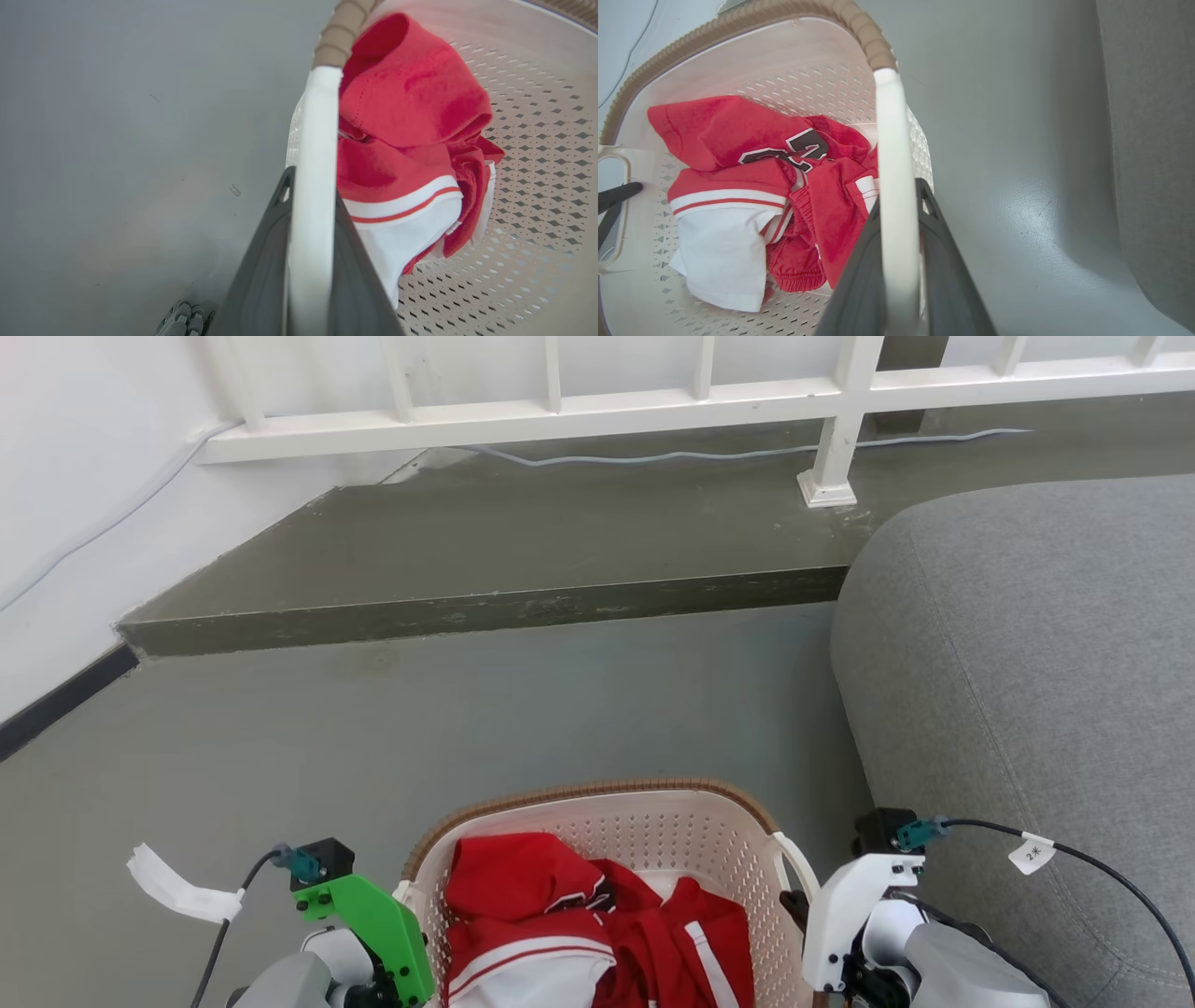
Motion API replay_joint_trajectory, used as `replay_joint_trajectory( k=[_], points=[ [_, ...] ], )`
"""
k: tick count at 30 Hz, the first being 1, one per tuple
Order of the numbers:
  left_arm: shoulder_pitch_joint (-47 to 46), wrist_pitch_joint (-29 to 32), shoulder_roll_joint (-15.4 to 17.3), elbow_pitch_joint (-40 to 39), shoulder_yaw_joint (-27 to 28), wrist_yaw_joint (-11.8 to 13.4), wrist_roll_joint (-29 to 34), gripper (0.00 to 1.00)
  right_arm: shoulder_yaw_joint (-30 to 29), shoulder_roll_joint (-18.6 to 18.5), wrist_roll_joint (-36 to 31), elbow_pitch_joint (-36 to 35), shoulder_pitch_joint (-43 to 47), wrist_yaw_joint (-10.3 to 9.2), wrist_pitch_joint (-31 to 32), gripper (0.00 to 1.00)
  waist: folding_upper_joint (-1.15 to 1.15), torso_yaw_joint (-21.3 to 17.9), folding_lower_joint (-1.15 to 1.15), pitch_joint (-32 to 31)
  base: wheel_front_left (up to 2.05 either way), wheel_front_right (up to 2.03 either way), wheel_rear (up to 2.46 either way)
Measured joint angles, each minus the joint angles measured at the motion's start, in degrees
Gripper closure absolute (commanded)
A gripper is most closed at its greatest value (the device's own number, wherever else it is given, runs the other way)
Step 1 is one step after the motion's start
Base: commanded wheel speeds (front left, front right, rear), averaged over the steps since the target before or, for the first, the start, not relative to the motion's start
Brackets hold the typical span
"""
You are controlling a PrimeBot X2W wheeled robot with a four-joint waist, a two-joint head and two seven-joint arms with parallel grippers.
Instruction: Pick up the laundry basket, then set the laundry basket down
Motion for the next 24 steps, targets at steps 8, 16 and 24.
replay_joint_trajectory(
  k=[8, 16, 24],
  points=[
    [0.07, -0.13, -0.01, 0.00, -0.21, 0.00, -0.02, 1.00, 0.22, 0.03, 0.42, 0.48, -0.02, 0.00, -0.10, 1.00, 0.00, -0.15, 0.00, -0.11, 0.00, 0.00, 0.00],
    [0.19, -0.85, -0.01, 0.02, -0.31, -0.01, -0.02, 1.00, 0.57, 0.05, 0.94, 0.63, -0.04, 0.00, -0.52, 1.00, 0.00, -0.32, 0.00, -0.07, 0.00, 0.00, 0.00],
    [0.20, -1.64, -0.01, 0.00, -0.78, -0.01, -0.02, 1.00, 0.81, 0.08, 1.02, 0.87, -0.07, 0.00, -1.04, 1.00, 0.00, -0.28, 0.00, 0.17, 0.00, 0.00, 0.00]
  ],
)
